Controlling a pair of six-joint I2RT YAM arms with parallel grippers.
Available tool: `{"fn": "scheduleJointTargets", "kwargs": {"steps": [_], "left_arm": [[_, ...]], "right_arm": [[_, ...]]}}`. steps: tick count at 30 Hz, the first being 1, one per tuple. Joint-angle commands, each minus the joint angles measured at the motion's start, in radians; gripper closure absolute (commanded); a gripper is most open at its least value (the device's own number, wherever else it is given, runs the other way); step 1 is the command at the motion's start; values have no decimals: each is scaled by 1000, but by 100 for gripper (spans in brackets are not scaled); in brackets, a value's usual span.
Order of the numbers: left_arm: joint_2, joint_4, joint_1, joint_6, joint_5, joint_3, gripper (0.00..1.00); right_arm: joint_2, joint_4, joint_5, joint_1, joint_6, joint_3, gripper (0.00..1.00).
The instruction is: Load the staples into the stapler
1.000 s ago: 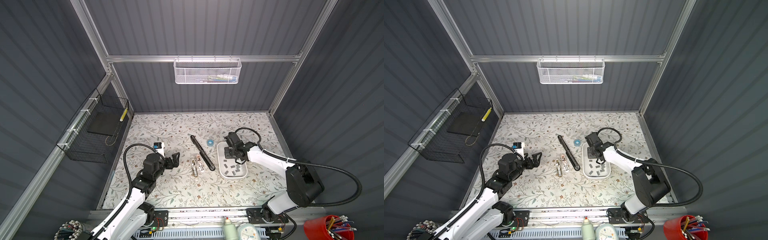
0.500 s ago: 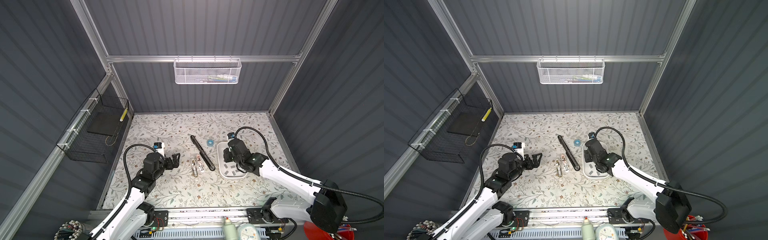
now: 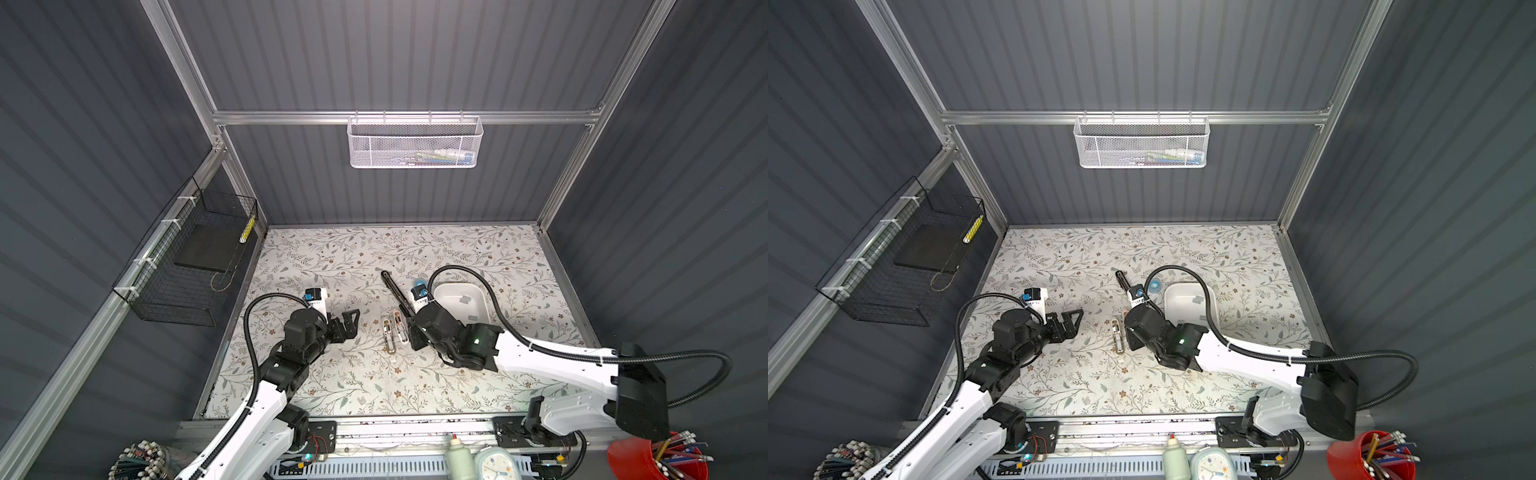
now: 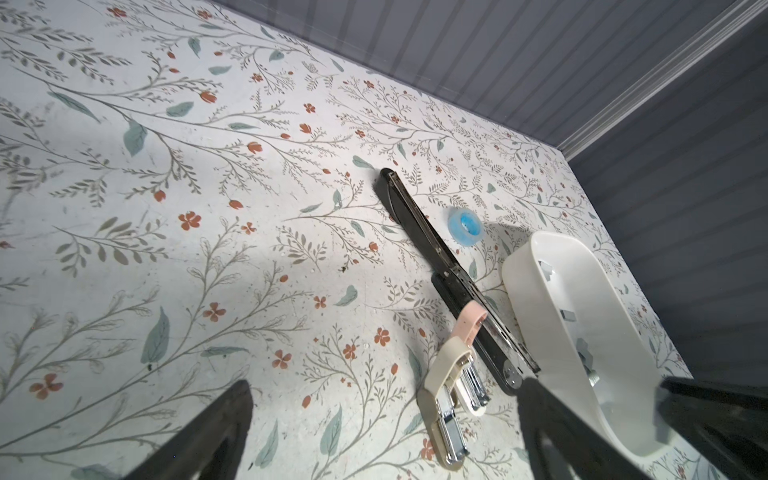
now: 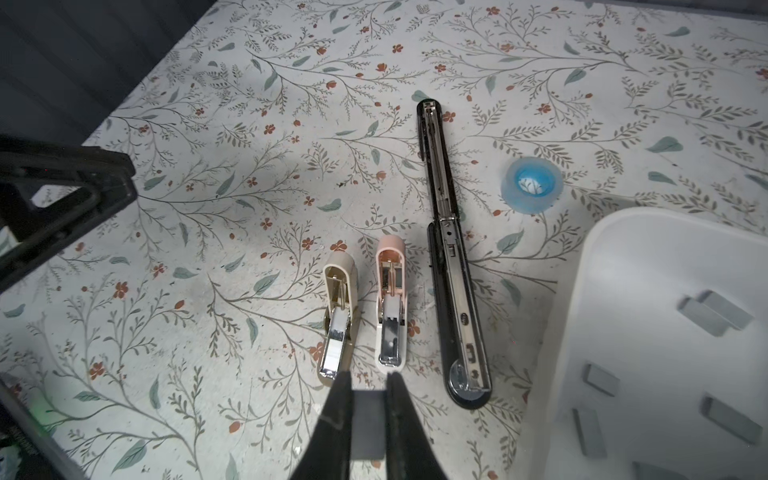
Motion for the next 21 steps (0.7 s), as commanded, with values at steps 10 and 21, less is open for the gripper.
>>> {"fn": "scheduleJointTargets", "kwargs": {"steps": [10,21], "left_arm": [[45,3,-3,-9,57,7,0],[38,-6,-3,-9,59,18,0]], "right_arm": [[206,72,77,-2,69,48,86],[288,86,97,5,92,60,88]]}}
